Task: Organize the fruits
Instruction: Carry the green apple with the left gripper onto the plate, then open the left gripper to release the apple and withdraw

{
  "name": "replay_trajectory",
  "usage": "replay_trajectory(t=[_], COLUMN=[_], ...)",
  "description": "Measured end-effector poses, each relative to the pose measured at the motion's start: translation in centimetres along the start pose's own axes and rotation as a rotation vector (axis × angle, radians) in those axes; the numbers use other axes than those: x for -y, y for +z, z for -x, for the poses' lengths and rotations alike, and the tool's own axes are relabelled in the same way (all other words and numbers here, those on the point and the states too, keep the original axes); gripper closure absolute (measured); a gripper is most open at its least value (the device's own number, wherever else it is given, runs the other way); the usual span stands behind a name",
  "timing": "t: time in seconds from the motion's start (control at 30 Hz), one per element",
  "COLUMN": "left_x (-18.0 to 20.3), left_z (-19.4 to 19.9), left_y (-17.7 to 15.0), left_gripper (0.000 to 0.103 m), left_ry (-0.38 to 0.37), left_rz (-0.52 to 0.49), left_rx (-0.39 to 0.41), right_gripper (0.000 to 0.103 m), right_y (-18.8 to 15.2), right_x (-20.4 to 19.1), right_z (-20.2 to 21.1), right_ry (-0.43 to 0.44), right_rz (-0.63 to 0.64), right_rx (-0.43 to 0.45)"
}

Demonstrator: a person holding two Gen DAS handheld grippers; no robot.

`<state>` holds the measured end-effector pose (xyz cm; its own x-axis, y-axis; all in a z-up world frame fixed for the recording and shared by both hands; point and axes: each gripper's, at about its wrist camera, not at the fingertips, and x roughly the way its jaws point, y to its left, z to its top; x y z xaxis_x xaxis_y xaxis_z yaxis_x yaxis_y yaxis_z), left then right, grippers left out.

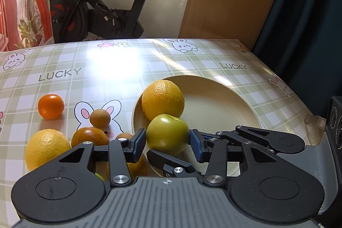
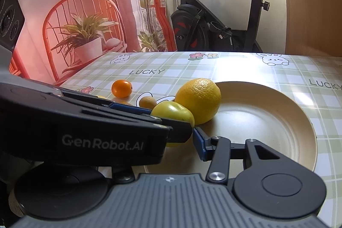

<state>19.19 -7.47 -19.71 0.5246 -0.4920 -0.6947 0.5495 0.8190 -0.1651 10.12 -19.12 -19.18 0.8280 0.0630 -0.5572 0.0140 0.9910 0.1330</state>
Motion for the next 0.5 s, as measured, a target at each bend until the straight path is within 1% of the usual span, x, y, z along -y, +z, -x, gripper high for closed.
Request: replay_trajectory(t=[0.17,0.27,0.4,0.5], left_x=[-0.1,-0.1,-0.3,-0.7], left_z=[0.1,0.6,1.7,3.1], left_y=[-0.1,-0.1,-0.2,-0.5], left_gripper=[0.054,0.053,0.053,0.046], left_ry=[-0.017,-0.014,-0.009,-0.007], left_rz=[-0.001,0.001,0.005,0.012], left_rx=[0.002,0.02,0.045,0.071], right_gripper=[0.055,0.054,0.054,0.054], right_y=[0.0,0.0,0.1,0.2], right_x=[0.0,0.1,0.0,-0.3], right_z=[-0.4,-0.6,0.1,0.8], right_ry=[-0.015,-0.03,-0.044,-0.05], right_rz=[-0.008,-0.02,-0.022,-0.023], right_rx=[-0.015,-0.027,-0.014,-0.006])
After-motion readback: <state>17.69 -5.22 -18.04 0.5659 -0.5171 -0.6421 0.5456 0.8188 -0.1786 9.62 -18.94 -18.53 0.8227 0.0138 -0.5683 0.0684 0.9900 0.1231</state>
